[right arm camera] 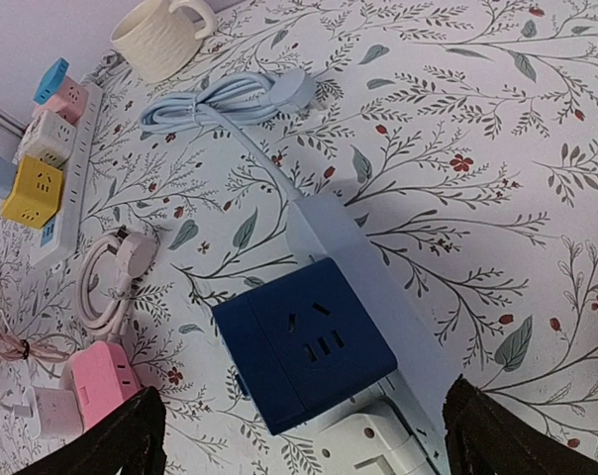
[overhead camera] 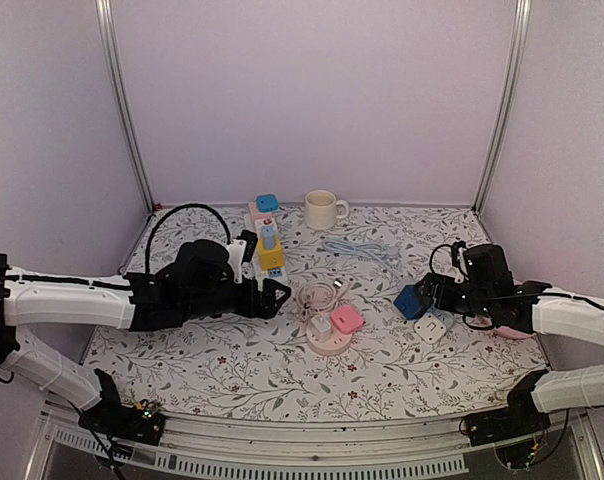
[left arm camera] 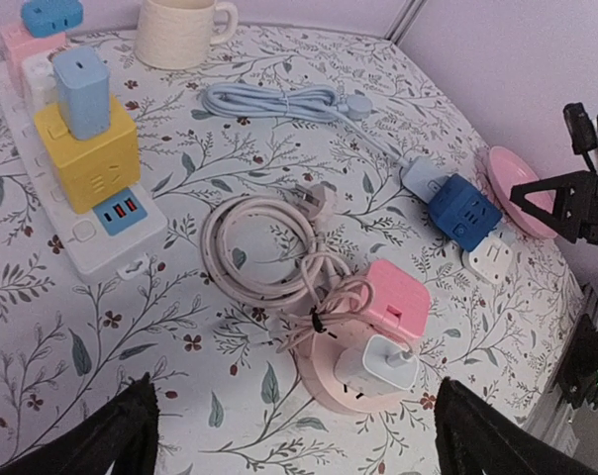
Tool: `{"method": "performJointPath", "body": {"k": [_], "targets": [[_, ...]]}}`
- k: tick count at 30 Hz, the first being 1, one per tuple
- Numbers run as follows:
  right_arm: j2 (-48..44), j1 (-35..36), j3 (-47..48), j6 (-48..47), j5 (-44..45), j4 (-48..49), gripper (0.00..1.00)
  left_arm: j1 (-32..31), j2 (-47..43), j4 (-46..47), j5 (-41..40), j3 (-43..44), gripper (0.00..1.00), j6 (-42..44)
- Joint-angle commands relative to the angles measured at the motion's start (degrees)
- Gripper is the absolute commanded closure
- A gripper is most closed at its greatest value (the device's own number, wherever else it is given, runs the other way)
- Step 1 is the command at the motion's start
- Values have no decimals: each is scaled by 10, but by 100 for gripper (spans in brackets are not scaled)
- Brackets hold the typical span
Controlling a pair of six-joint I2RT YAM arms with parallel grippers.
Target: Pull the plug off the socket
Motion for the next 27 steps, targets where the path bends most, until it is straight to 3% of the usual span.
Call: {"method": "performJointPath", "body": {"k": [1,7,14,20,27], "targets": [[-12,-40,-20,10,-36,-6,1,-51,40,-24,-33,58,3,2],[-2,-86,-62,5,-114,33,1,-96,153,-90,-80,160,3,-4],[50,-69,-93,34,-200,119,1,-111,200,-105,-90,200,3,-10],[125,68,-42,92,-166,150,0,-103,186,-109,-82,203,3,-6],[93,82,-27,91,-29,84,1,-85,220,-132,-10,305,3,41]]}}
